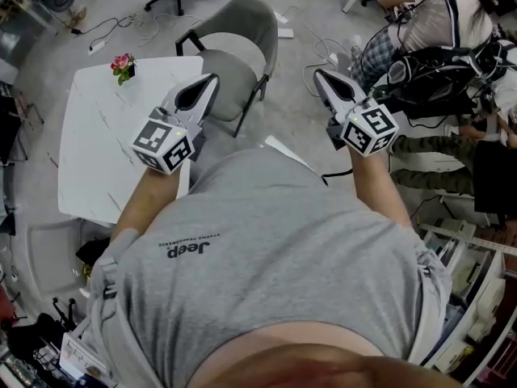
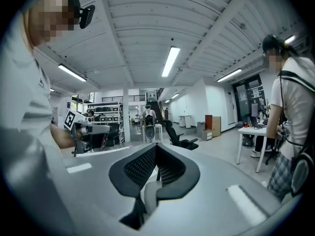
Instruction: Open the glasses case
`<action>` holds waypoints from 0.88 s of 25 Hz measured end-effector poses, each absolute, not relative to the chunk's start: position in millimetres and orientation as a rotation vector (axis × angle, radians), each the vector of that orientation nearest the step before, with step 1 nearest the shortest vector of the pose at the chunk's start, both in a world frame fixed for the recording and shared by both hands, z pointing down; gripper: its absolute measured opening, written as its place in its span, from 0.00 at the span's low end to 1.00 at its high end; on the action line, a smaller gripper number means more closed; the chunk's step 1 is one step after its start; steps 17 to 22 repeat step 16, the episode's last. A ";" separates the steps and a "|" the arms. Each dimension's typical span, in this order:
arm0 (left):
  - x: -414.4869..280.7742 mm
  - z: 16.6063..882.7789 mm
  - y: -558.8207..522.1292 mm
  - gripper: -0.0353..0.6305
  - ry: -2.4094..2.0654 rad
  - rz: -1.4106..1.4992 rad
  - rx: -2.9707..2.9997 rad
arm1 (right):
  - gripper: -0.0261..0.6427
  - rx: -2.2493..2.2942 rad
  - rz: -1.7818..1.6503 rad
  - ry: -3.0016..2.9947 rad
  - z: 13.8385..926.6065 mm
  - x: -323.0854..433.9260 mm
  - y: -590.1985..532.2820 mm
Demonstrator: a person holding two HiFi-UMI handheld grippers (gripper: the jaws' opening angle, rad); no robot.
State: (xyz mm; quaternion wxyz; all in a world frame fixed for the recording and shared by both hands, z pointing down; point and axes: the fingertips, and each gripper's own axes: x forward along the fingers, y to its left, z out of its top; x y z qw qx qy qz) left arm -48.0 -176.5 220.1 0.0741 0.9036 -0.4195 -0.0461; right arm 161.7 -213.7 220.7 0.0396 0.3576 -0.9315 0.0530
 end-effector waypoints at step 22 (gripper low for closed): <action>-47.1 220.9 -178.2 0.14 -1.279 -0.135 2.699 | 0.04 1.090 0.161 -2.853 220.0 168.5 -214.7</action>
